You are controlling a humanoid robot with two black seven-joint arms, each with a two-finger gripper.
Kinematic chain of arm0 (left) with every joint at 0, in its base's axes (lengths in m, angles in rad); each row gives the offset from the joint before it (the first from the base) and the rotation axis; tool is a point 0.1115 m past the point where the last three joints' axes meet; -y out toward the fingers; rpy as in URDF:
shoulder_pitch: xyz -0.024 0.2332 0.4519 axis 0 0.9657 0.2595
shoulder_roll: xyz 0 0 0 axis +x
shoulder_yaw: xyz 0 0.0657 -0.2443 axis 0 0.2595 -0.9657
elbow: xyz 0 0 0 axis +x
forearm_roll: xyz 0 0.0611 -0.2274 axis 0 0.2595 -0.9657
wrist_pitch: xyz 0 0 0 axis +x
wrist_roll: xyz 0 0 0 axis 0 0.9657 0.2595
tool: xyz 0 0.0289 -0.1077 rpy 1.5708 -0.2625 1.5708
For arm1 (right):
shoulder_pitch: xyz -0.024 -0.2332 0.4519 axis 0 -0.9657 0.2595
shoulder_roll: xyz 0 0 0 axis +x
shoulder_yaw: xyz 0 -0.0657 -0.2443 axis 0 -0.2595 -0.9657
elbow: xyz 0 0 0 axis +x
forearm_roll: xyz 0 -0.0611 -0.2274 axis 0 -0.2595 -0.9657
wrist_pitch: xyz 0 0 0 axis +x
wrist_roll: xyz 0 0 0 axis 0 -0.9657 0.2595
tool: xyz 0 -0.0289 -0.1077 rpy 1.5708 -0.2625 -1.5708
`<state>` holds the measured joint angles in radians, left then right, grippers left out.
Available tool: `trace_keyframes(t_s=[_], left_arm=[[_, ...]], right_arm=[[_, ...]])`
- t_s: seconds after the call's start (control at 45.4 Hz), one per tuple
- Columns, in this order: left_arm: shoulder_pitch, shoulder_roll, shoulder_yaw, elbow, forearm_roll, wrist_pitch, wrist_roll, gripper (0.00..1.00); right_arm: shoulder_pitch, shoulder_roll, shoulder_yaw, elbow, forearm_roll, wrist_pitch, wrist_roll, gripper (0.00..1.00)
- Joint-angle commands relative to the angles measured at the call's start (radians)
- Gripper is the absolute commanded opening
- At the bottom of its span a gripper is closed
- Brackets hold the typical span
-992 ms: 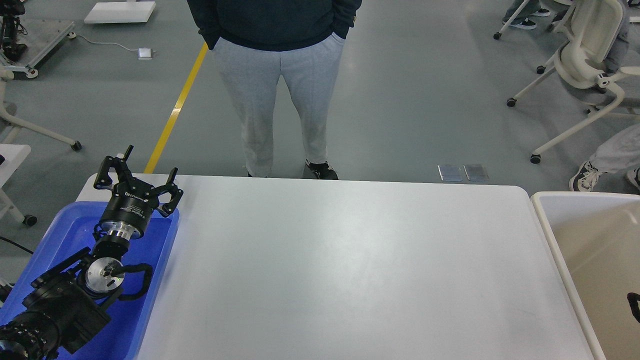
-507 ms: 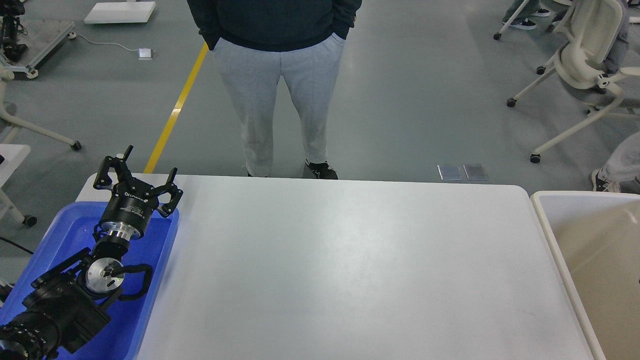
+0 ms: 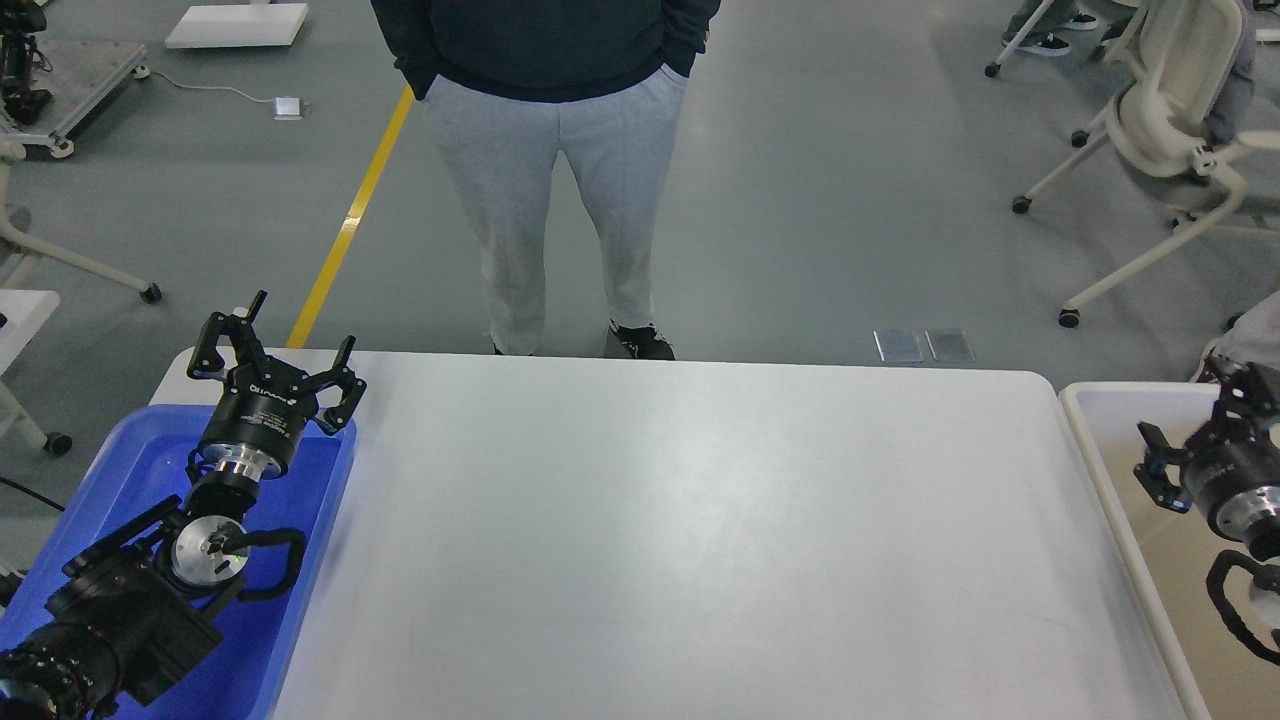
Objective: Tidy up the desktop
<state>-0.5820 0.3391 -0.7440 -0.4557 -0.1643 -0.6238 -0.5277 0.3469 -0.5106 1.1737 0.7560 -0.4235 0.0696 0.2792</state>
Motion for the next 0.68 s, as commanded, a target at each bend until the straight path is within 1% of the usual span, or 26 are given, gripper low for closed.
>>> trace_keyframes(t_s=[0.0,0.242,0.661], left_arm=[[0.001,0.000,0.000,0.000,0.000,-0.001,0.000,1.00],[0.001,0.000,0.000,0.000,0.000,-0.001,0.000,1.00],[0.001,0.000,0.000,0.000,0.000,-0.001,0.000,1.00]], right_arm=[[-0.077,0.128,0.205,0.181,-0.159,0.015,0.003,0.99],[-0.078,0.262,0.281,0.210,-0.308,0.013,0.003,0.99],[-0.065,0.265,0.258,0.201,-0.310,0.001,0.012,0.99]])
